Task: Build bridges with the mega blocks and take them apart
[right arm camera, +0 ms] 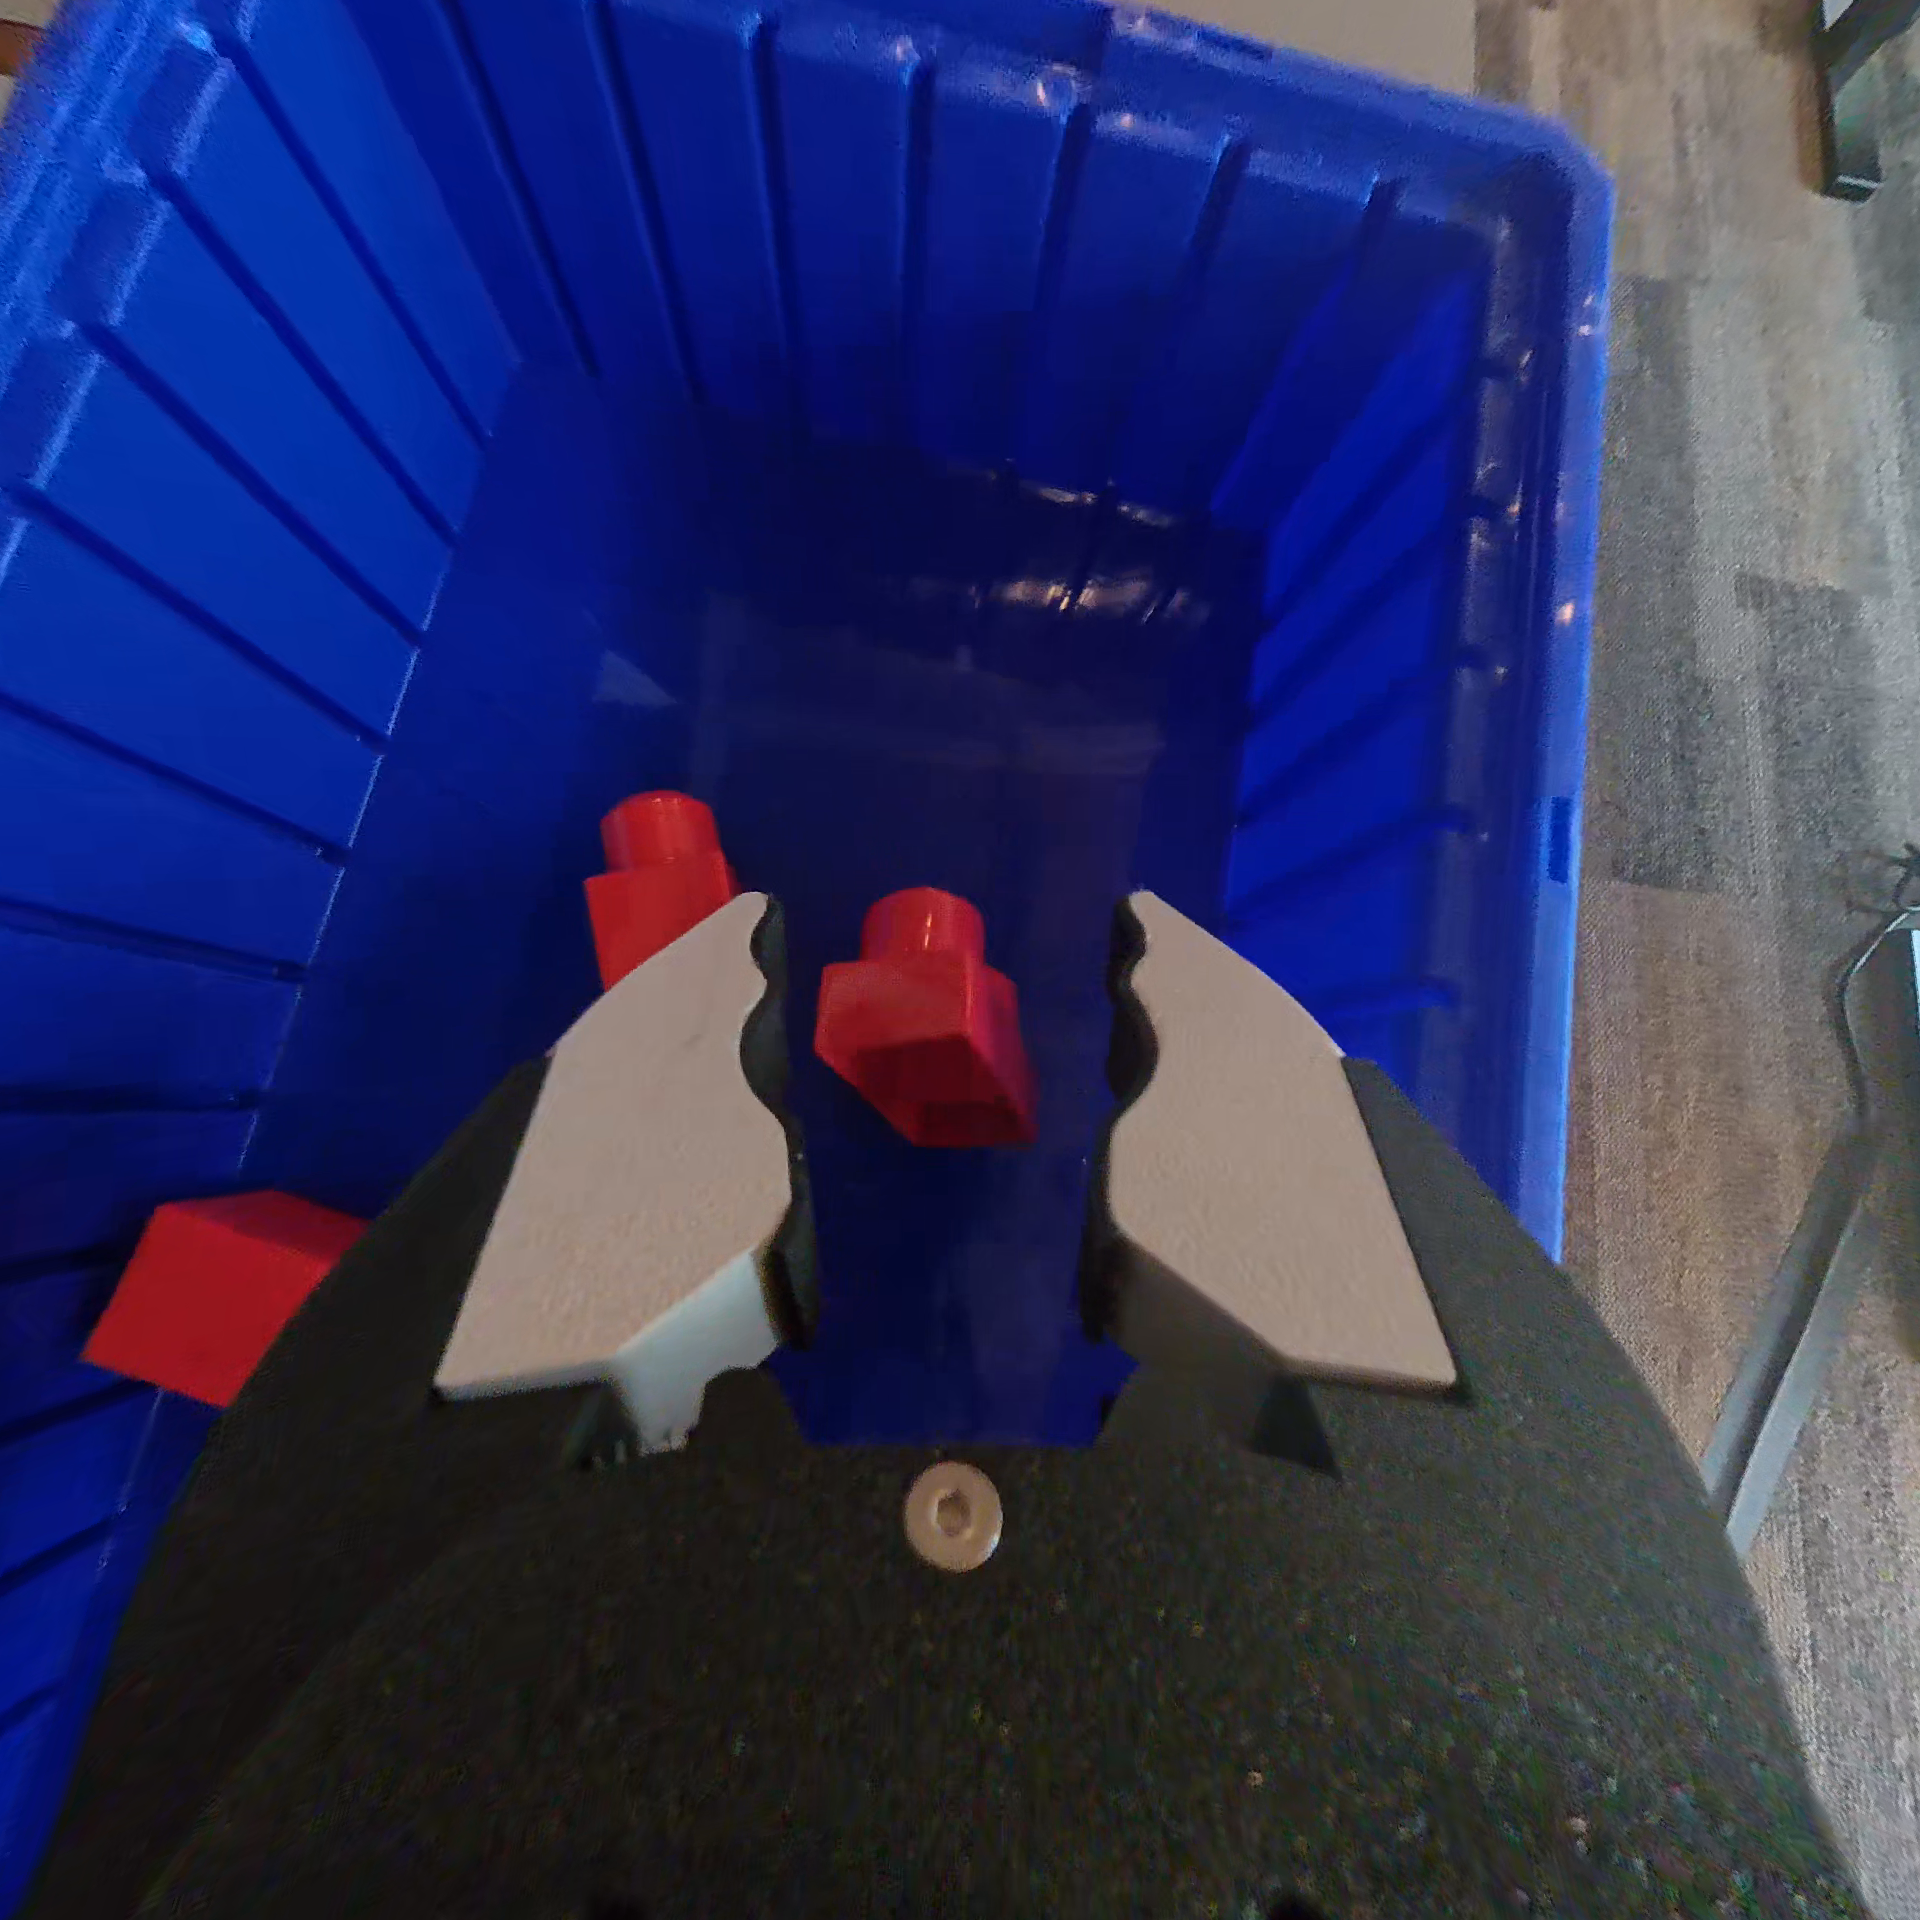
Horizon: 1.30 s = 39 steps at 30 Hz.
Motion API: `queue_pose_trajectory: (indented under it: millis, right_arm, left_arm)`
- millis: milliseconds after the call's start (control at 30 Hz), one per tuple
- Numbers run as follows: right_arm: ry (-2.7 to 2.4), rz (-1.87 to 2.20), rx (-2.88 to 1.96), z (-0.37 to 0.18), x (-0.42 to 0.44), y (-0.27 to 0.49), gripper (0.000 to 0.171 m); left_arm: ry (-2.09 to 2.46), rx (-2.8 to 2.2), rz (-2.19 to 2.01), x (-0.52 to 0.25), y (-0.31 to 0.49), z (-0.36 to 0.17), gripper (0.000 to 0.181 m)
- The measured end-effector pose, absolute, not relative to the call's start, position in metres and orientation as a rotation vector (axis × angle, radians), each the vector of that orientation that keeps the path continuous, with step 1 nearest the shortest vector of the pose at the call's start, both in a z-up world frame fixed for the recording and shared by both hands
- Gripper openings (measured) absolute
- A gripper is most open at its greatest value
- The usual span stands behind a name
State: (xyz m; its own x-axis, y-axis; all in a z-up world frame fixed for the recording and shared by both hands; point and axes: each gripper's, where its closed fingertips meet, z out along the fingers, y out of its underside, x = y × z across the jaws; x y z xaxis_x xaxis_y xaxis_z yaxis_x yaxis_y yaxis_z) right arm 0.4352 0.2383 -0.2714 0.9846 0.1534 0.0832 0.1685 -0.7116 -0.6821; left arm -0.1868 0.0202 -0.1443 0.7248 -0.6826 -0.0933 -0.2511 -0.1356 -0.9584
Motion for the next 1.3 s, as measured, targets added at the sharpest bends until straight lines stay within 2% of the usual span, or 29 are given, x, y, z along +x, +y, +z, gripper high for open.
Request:
queue_pose_trajectory:
  millis: [133,333,433,633,800,1133,1300]
  right_arm:
    - [-0.229,-0.035,-2.312,-0.248,0.430,0.230,0.062]
    - [-0.309,-0.008,-2.124,-0.186,0.397,0.209,0.061]
    - [-0.388,0.006,-2.059,-0.162,0.373,0.193,0.062]
    - [-0.547,-0.007,-1.955,-0.131,0.325,0.165,0.062]
    - [-0.637,0.002,-1.862,-0.111,0.291,0.150,0.060]
    - [-0.754,0.009,-1.741,-0.091,0.254,0.129,0.055]
    - [-0.782,-0.021,-1.724,-0.090,0.251,0.121,0.055]
  left_arm:
    - [0.722,-1.730,-0.381,-0.211,0.025,-0.141,0.067]
    - [0.664,-1.835,-0.188,-0.285,0.052,-0.137,0.063]
    - [0.665,-1.952,-0.088,-0.321,0.073,-0.152,0.062]
    - [0.462,-2.288,0.036,-0.383,0.122,-0.203,0.047]
    - [0.373,-2.445,0.062,-0.392,0.159,-0.237,0.043]
    - [0.165,-2.603,0.142,-0.422,0.208,-0.279,0.054]
    - [0.115,-2.649,0.152,-0.430,0.214,-0.294,0.050]
